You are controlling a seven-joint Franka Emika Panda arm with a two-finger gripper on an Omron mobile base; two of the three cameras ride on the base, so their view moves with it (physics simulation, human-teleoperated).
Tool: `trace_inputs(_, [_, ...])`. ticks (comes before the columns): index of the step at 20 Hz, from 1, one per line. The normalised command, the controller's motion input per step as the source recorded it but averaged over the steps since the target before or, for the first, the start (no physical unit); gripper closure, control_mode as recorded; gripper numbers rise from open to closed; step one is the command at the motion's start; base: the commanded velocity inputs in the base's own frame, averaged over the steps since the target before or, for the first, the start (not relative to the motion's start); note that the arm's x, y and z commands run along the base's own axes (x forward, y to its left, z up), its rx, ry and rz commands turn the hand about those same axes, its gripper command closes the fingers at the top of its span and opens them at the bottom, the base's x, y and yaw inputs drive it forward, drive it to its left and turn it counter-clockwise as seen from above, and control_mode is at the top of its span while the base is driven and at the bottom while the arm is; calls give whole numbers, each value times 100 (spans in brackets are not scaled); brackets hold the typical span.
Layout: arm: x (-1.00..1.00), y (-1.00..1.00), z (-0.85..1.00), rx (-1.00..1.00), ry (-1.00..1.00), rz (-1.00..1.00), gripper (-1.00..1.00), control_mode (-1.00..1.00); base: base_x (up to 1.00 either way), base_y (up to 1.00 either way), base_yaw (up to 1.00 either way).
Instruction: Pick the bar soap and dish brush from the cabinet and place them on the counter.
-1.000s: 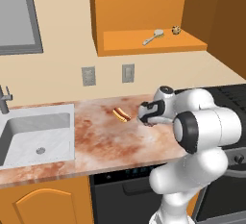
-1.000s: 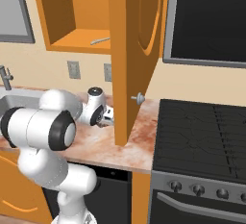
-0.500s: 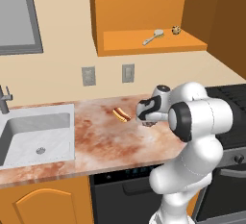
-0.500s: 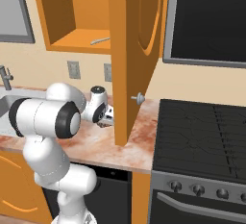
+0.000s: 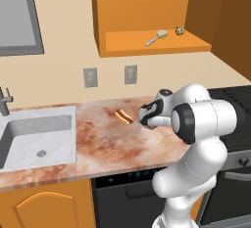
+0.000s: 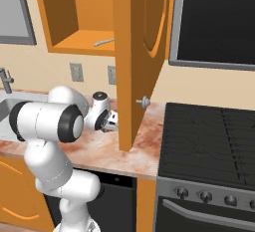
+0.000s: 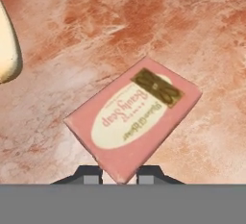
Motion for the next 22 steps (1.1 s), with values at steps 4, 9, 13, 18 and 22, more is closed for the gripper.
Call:
trace_inputs(4, [0,4,-7,0,-2,0,100,-100,0,0,0])
trace_inputs(9, [0,3,0,0,0,0,-100,-100,0,0,0])
trace_inputs(13, [0,0,1,-1,0,0,-100,-100,0,0,0])
trace_inputs(18, [0,0,13,0,-2,0,-100,-100,0,0,0])
trace_inputs(22, [0,0,28,0,-1,1,-100,-100,0,0,0])
